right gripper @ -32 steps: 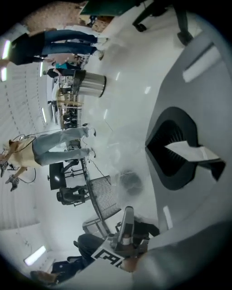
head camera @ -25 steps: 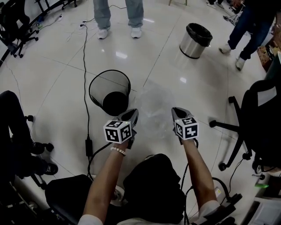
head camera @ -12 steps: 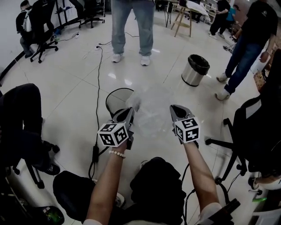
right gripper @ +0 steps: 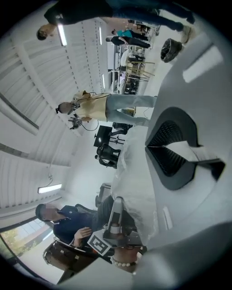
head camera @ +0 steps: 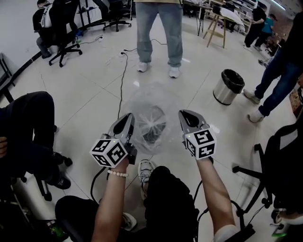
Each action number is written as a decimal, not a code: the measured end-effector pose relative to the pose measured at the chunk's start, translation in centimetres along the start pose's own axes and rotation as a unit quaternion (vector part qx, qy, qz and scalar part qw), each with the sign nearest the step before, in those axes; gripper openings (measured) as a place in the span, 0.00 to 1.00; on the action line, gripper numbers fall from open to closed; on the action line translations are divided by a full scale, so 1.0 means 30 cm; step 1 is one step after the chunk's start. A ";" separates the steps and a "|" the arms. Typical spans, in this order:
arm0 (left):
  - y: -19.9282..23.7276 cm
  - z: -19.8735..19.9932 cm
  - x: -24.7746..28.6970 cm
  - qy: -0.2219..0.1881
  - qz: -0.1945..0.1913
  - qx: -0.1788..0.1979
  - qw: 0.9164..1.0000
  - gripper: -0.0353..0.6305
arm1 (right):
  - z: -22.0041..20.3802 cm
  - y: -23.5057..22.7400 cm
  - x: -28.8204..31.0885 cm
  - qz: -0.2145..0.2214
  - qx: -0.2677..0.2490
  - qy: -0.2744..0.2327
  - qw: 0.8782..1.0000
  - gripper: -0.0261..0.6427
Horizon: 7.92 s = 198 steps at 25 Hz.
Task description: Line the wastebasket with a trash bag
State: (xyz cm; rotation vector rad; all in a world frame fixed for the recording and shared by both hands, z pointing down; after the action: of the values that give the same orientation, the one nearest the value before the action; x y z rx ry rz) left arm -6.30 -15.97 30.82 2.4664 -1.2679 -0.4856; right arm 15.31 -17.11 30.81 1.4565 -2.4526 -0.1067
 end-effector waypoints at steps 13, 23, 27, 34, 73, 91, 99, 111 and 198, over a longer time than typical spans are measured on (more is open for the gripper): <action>0.290 -0.085 0.144 0.013 0.027 0.004 1.000 0.07 | -0.135 -0.035 0.306 0.032 -0.023 0.009 0.999 0.04; 0.396 -0.161 0.184 0.042 0.039 -0.019 0.998 0.07 | -0.230 -0.005 0.414 0.059 -0.009 0.046 0.997 0.04; 0.357 -0.138 0.163 0.032 0.019 -0.031 0.999 0.07 | -0.195 -0.021 0.369 0.059 -0.009 0.038 0.998 0.04; 0.379 -0.200 0.174 0.056 0.021 -0.026 0.998 0.07 | -0.268 -0.015 0.368 0.063 -0.012 0.057 0.996 0.04; 0.641 -0.242 0.065 0.042 0.129 -0.074 0.988 0.38 | -0.387 0.310 0.605 0.380 -0.223 0.360 0.822 0.04; 0.804 -0.421 0.255 0.166 0.090 -0.057 0.980 0.32 | -1.011 0.504 0.912 0.449 -0.265 0.492 0.697 0.04; 0.845 -0.455 0.243 0.169 0.093 -0.071 0.979 0.32 | -1.160 0.564 0.957 0.466 -0.247 0.480 0.701 0.04; 0.872 -0.524 0.241 0.192 0.102 -0.074 0.973 0.32 | -1.269 0.601 0.990 0.476 -0.245 0.469 0.702 0.04; 0.561 -0.646 -0.063 0.286 0.003 0.074 0.955 0.76 | -0.703 0.074 0.397 0.336 0.007 0.220 0.916 0.79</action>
State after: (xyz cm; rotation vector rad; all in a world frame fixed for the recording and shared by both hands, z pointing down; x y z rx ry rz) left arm -10.83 -21.18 55.59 2.4501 -1.0889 0.3263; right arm 14.01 -24.66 53.89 0.4857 -2.4025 0.3451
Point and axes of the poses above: the fingertips, and each gripper's own axes: x forward along the fingers, y to its left, z out of its top, the point moved 3 cm from there along -x, backward along the fingers
